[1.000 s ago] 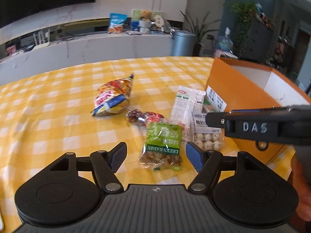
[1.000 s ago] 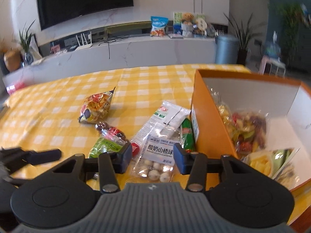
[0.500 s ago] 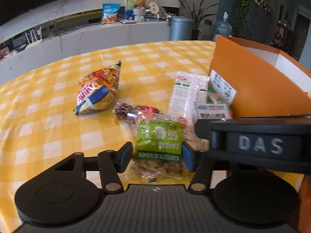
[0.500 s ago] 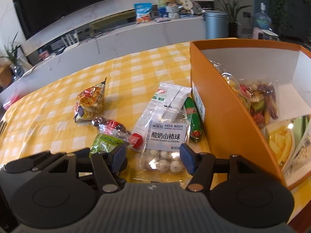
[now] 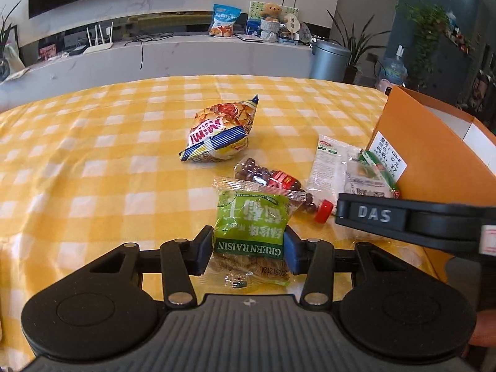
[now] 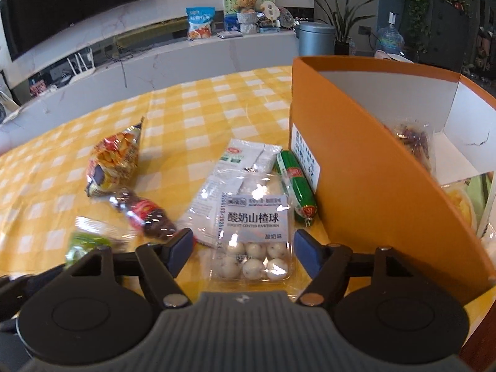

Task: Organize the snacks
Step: 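Grasp the green raisin bag with the left gripper while the right gripper grasps the yogurt-ball pack, then lift both held packs and carry them over the orange box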

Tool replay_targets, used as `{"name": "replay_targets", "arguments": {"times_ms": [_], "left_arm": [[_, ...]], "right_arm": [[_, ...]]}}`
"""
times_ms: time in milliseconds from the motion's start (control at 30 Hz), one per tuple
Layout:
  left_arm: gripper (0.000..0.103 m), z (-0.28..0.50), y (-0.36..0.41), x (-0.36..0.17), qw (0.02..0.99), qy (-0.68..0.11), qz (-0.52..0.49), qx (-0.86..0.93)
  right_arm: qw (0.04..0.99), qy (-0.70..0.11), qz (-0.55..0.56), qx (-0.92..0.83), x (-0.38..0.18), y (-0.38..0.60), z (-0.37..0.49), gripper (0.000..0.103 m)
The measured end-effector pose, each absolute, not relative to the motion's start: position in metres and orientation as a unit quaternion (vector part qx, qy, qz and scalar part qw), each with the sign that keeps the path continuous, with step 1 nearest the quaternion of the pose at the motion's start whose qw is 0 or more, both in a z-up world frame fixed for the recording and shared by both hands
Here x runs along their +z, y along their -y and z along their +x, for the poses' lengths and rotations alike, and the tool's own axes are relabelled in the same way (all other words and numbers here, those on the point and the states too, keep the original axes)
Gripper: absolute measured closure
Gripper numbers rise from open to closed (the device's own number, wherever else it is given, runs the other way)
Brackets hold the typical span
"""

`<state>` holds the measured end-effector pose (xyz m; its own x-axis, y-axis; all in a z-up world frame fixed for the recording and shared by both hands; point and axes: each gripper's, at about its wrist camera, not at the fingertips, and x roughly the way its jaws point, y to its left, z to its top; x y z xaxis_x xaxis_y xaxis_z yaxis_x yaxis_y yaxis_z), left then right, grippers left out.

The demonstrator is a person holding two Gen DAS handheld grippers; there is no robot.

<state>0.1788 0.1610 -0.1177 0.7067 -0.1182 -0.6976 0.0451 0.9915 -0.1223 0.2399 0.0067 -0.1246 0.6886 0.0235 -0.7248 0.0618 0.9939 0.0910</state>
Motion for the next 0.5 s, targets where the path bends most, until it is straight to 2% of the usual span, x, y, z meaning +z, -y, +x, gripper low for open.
{"name": "replay_targets", "arguments": {"times_ms": [333, 400, 500], "left_arm": [[0.051, 0.179, -0.158, -0.12, 0.918, -0.388, -0.05, -0.056], [0.051, 0.178, -0.159, -0.121, 0.918, -0.39, -0.052, -0.055], [0.051, 0.175, -0.159, -0.12, 0.917, -0.392, -0.056, -0.053]], "right_arm": [[0.91, -0.412, 0.051, -0.013, -0.139, -0.008, 0.248, 0.034], [0.91, -0.412, 0.047, -0.012, -0.139, -0.008, 0.248, 0.043], [0.909, -0.413, 0.055, 0.0, -0.137, -0.004, 0.248, 0.044]]}}
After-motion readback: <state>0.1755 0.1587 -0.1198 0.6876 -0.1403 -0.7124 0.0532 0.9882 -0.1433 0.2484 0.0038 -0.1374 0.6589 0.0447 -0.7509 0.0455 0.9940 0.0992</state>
